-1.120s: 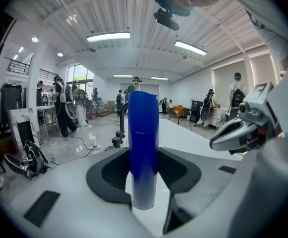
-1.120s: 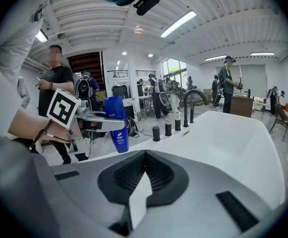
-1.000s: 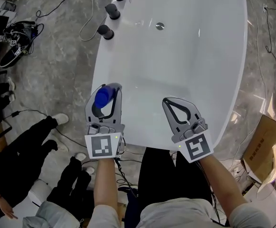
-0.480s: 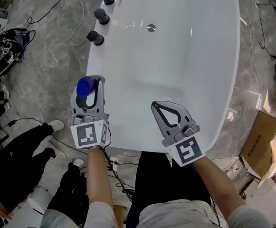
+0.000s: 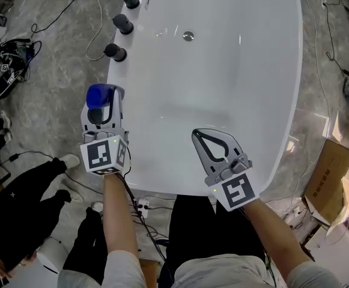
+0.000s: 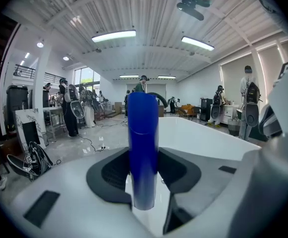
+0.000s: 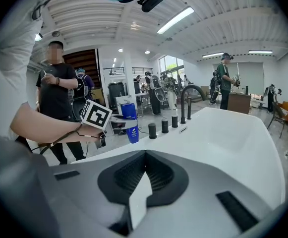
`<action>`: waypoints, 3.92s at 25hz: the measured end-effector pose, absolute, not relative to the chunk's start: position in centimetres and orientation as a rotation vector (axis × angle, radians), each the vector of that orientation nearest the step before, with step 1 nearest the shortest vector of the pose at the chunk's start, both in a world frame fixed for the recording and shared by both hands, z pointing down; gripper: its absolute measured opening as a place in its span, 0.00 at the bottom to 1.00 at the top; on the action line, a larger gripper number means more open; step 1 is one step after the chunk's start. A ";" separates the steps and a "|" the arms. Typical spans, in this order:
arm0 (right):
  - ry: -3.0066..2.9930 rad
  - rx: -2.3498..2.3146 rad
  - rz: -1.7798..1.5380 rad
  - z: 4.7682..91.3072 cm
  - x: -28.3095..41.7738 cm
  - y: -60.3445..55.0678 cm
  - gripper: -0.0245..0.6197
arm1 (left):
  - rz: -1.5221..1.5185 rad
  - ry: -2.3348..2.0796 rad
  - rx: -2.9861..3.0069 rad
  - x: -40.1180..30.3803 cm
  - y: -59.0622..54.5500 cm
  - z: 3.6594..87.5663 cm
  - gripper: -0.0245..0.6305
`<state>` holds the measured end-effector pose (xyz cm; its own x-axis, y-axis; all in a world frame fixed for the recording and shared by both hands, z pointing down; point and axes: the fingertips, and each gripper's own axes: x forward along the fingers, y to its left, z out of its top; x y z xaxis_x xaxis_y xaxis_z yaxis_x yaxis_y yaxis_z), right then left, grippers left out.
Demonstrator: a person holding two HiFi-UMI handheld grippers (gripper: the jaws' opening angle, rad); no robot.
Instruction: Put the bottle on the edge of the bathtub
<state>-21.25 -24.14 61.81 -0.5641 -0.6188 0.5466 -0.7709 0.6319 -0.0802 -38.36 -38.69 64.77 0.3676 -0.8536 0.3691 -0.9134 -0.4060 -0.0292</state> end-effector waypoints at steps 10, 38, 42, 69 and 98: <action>-2.372 1.130 0.443 63.3 -20.2 -25.0 0.05 | 0.519 -1.606 2.438 -38.6 -40.7 67.3 0.30; -2.350 1.100 0.444 64.3 -20.4 -23.9 0.05 | 0.520 -1.641 2.447 -39.3 -42.4 69.6 0.30; -2.353 1.098 0.450 64.3 -20.5 -23.8 0.05 | 0.491 -1.640 2.447 -39.3 -42.4 69.6 0.30; -2.383 0.984 0.443 64.9 -23.3 -21.7 0.05 | 0.418 -1.648 2.327 -41.3 -37.5 70.8 0.33; -2.473 0.829 0.418 56.8 -25.3 -18.4 0.05 | 0.344 -1.741 2.229 -37.7 -24.7 59.6 0.11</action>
<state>-25.31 -18.38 56.82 -0.6929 -0.4758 0.5418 -0.6275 0.7680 -0.1281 -37.73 -24.72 59.60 0.2404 -0.9012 0.3607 -0.9706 -0.2265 0.0811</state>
